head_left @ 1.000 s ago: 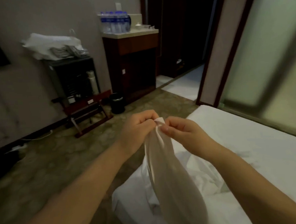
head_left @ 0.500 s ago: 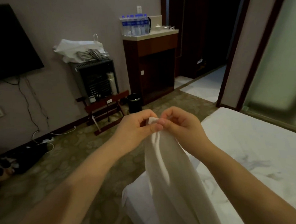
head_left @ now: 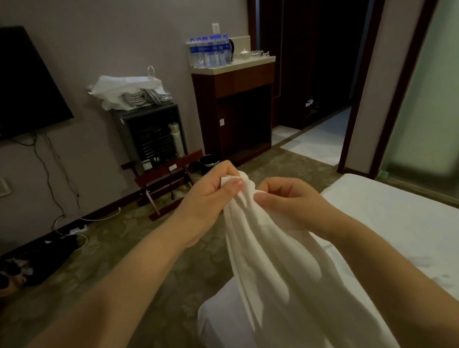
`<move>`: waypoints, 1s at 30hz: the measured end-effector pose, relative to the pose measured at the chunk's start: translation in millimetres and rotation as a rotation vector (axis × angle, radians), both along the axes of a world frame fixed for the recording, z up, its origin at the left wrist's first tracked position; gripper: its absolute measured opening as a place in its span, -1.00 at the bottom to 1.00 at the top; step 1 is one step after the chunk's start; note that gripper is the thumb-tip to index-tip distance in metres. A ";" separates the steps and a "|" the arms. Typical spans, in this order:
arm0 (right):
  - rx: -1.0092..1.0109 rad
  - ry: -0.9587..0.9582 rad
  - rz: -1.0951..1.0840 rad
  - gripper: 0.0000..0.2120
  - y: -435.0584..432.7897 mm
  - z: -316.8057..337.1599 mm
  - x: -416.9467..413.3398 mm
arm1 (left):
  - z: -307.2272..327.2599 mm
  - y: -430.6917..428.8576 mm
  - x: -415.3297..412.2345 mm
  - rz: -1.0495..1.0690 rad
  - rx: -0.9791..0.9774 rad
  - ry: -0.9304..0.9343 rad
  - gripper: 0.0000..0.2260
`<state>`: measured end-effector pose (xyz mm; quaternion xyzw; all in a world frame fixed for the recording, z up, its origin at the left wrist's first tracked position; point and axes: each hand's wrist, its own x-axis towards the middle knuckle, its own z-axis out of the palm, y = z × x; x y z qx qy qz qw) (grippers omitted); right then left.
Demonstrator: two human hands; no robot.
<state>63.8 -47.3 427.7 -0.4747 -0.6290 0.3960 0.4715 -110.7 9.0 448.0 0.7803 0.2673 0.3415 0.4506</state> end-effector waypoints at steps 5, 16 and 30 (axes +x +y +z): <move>0.091 0.029 0.025 -0.85 11.0 6.5 -8.6 | 2.5 -3.9 -1.2 0.015 -0.176 -0.184 -0.79; 0.115 -0.250 0.008 -0.75 -6.1 38.1 -12.3 | 19.0 3.9 -0.3 0.171 0.007 -0.224 -0.73; 0.365 -0.425 -0.449 -0.56 9.3 221.4 33.0 | 180.5 28.8 90.2 0.039 0.242 -0.397 -0.78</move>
